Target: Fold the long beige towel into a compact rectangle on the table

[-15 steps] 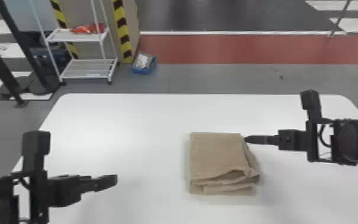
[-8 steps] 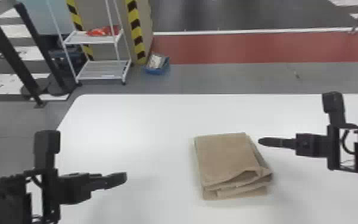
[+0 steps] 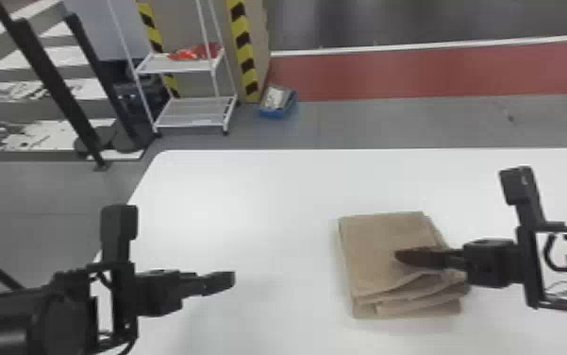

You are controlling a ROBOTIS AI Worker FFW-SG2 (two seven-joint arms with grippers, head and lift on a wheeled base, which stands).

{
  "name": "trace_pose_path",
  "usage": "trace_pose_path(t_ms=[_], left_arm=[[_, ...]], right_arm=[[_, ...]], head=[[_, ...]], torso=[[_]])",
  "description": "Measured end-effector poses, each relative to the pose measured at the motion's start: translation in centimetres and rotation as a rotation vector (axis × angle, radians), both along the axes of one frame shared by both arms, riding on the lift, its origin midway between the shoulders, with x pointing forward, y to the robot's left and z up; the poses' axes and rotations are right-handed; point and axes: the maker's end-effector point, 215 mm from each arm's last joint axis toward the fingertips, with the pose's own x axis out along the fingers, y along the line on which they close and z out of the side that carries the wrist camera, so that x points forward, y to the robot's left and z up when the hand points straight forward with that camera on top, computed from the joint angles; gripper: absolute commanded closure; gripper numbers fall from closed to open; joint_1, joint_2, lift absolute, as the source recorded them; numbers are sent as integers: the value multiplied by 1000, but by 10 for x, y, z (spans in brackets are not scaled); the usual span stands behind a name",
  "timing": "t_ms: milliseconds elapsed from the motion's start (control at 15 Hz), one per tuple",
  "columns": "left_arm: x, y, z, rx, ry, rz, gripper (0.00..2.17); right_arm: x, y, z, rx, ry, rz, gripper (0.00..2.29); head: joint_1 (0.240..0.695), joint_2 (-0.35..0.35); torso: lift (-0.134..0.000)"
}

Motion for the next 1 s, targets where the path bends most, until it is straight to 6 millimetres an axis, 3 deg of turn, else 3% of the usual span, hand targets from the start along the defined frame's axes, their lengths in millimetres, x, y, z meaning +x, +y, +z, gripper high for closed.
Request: trace_pose_path(t_ms=[267,467,600,733,867,933,1000], left_arm=[[3,4,-2,3,-9,5,83],[6,1,-4,0,-14,0,83],[8,1,-4,0,-17,1,83],[11,2,-2,0,-22,3,83],[14,-2,0,-5,-28,0,83],[15,-4,1,-9,-31,-1,87],[17,-9,4,-20,-44,-6,87]], right_arm=[[-22,-11,-6,-11,7,4,1541],[-39,-22,-24,-43,24,5,1541],[-40,-25,-34,-59,-4,3,1541],[-26,-27,-20,-18,-67,-19,1450],[3,-30,32,78,-198,-82,157],[17,-37,57,100,-261,-131,-2],[31,-51,76,91,-328,-199,-2]], head=[[695,205],[695,191],[695,185],[695,182],[695,172],[695,153],[695,133]], torso=[[-124],[-124],[-124],[-124],[-124],[-124],[-124]])
